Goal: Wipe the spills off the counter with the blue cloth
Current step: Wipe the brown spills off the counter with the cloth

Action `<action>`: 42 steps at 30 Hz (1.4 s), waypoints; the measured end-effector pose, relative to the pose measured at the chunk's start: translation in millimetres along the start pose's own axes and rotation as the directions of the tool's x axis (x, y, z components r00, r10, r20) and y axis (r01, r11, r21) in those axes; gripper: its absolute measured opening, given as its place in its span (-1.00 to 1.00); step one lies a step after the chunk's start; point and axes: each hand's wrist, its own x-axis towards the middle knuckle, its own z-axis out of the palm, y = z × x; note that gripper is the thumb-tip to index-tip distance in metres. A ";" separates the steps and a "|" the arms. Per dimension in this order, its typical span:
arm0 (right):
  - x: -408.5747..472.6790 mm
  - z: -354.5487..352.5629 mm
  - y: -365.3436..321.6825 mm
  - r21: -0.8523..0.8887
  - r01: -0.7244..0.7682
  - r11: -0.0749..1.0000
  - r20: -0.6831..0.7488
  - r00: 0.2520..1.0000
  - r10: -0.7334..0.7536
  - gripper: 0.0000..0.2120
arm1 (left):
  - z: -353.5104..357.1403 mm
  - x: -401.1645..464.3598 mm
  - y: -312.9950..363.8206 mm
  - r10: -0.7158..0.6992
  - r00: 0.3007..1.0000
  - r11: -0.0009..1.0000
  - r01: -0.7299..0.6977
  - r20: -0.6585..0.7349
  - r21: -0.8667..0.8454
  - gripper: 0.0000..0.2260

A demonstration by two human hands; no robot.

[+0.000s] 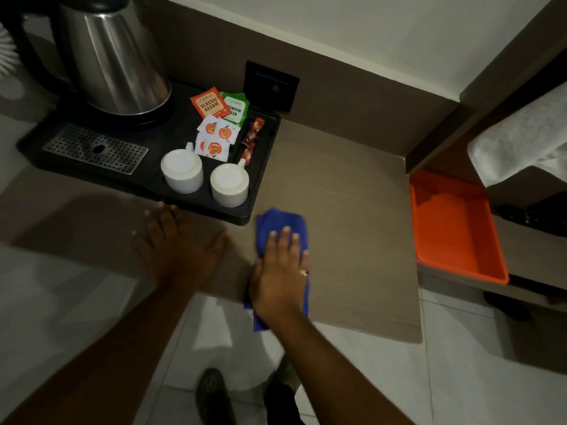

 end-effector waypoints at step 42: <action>-34.0 -58.0 201.3 -0.032 -0.020 0.999 0.010 1.000 0.020 -0.40 | 17.0 4.8 -9.7 0.043 0.998 0.999 -0.043 -0.041 -0.019 -0.02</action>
